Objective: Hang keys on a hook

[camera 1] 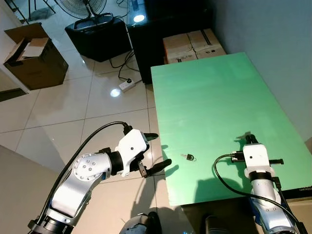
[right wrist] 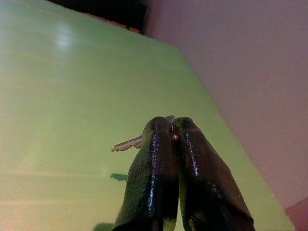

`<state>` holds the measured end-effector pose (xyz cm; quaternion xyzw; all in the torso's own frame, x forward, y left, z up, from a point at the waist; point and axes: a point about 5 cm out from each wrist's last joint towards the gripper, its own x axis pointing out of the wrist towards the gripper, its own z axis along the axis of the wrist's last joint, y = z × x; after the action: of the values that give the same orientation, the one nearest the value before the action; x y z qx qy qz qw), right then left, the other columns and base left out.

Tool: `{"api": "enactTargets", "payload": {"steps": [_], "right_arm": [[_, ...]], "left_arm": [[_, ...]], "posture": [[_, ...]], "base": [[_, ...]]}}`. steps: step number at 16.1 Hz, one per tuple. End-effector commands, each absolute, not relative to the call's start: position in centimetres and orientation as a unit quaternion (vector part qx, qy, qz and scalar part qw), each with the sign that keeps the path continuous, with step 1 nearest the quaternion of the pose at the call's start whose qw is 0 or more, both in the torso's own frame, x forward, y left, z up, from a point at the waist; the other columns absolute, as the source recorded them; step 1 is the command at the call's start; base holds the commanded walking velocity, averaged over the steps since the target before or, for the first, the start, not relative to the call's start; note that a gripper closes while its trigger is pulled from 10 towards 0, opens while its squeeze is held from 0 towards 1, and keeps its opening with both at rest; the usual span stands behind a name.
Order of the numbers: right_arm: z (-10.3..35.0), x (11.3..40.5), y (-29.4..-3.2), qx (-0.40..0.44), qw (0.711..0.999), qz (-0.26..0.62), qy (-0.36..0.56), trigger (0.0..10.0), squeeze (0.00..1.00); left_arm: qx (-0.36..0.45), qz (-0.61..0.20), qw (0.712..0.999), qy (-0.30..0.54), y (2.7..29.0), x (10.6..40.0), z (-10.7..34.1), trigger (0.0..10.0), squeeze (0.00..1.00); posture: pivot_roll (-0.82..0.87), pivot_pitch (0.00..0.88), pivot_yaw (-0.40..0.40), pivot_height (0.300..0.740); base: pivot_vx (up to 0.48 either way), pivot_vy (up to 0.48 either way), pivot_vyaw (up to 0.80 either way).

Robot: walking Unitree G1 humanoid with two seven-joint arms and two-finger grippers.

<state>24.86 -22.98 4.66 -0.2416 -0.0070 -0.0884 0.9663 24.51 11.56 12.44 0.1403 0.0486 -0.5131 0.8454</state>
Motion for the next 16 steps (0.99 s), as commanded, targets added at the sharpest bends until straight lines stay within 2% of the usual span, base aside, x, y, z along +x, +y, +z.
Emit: {"api": "enactTargets", "payload": {"steps": [1, 3, 4, 5, 8, 13, 15, 16], "right_arm": [[5.4, 25.1, -21.9, -0.231, 0.969, -0.086, -0.022, 0.0, 0.00], [6.5, 25.6, -20.8, -0.236, 0.969, -0.065, -0.039, 0.0, 0.00], [7.3, 25.9, -20.2, -0.274, 0.959, -0.046, -0.052, 0.0, 0.00], [7.9, 26.2, -19.2, -0.358, 0.931, 0.005, -0.068, 0.0, 0.00], [8.8, 26.9, -18.3, -0.411, 0.908, 0.026, -0.079, 0.0, 0.00], [10.5, 27.7, -18.0, -0.413, 0.905, 0.001, -0.098, 0.0, 0.00], [9.1, 27.7, -18.5, -0.365, 0.930, 0.001, -0.051, 0.0, 0.00], [7.5, 27.6, -18.7, -0.294, 0.956, 0.013, 0.007, 3.8, 0.00]], "left_arm": [[0.148, -0.497, 0.854, 0.045, 12.2, 24.7, 12.5, 10.0, 0.00], [0.147, -0.473, 0.868, 0.035, 12.4, 25.4, 12.6, 10.0, 0.00], [0.143, -0.440, 0.886, 0.022, 12.5, 26.3, 12.8, 10.0, 0.00], [0.136, -0.411, 0.902, 0.008, 12.5, 27.1, 13.1, 10.0, 0.00], [0.124, -0.379, 0.917, -0.018, 12.2, 28.0, 13.5, 10.0, 0.00], [0.112, -0.307, 0.944, -0.039, 13.4, 29.3, 13.8, 10.0, 0.00], [0.126, -0.327, 0.936, -0.031, 13.0, 29.1, 13.4, 10.0, 0.00], [0.131, -0.358, 0.924, -0.023, 12.5, 28.6, 13.1, 10.0, 0.00]], "posture": [[-0.03, 0.118, 0.160, 0.740], [-0.05, 0.096, 0.150, 0.740], [-0.06, 0.084, 0.145, 0.740], [-0.08, 0.070, 0.137, 0.740], [-0.09, 0.046, 0.111, 0.740], [-0.10, 0.017, 0.094, 0.740], [-0.10, 0.013, 0.093, 0.740], [-0.10, 0.017, 0.096, 0.740]], "base": [[0.000, 0.000, 0.00], [0.000, 0.000, 0.00], [0.000, 0.000, 0.00], [0.000, 0.000, 0.00], [0.000, 0.000, 0.00], [0.000, 0.000, 0.00], [0.000, 0.000, 0.00], [0.000, 0.000, 0.00]]}}
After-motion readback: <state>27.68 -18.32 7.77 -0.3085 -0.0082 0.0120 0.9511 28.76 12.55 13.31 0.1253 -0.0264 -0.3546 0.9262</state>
